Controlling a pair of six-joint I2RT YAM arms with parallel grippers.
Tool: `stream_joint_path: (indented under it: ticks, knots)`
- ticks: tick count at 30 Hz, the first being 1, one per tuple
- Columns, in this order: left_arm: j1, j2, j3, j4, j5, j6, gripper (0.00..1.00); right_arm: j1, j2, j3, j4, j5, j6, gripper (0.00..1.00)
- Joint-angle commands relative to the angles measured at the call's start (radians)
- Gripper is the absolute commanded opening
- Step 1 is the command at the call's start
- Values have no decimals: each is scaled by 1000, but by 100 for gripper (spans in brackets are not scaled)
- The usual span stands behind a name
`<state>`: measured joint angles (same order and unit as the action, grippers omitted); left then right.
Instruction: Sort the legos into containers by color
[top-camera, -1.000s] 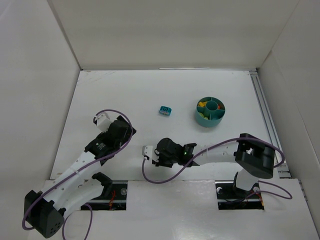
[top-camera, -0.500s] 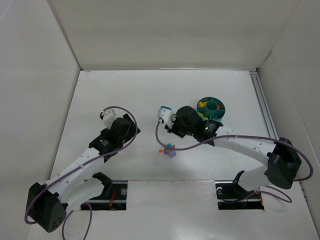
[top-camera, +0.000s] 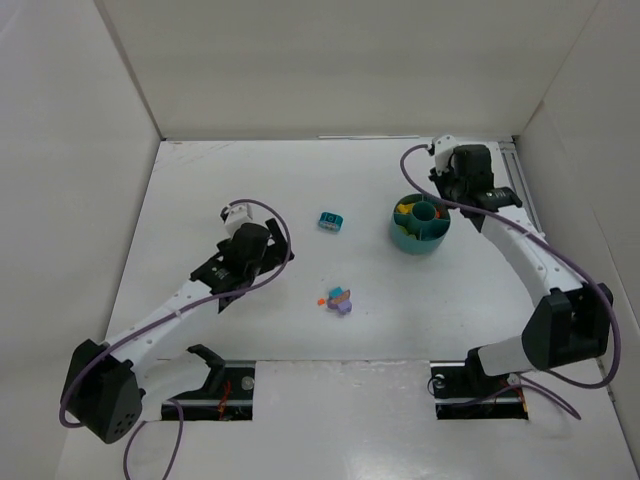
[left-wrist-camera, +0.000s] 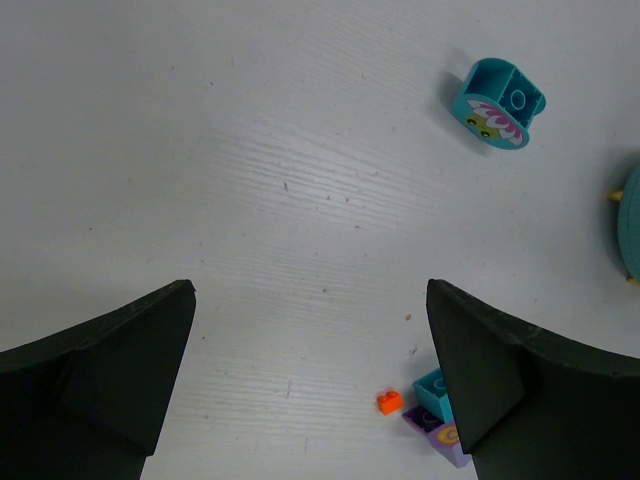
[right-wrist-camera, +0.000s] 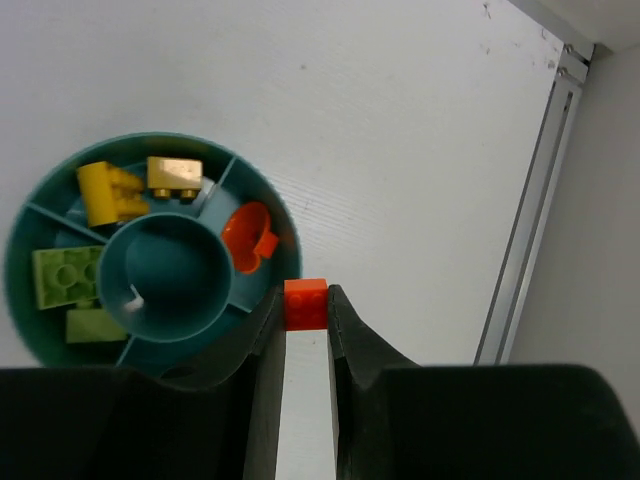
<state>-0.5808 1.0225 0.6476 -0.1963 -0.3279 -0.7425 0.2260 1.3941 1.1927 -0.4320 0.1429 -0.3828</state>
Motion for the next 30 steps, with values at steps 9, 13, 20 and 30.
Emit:
stream_joint_path:
  ticks: [9, 13, 20, 30]
  knots:
    - [-27, 41, 58, 115, 101, 121, 100, -68, 160, 97, 28, -61, 10, 19]
    - [-39, 60, 58, 97, 121, 143, 100, -68, 178, 97, 49, -83, 21, 25]
    - [-39, 82, 69, 87, 153, 152, 100, -68, 187, 97, 49, -103, 21, 41]
    - [-39, 62, 69, 17, 9, 75, 100, 119, -29, 7, 58, -83, -114, 58]
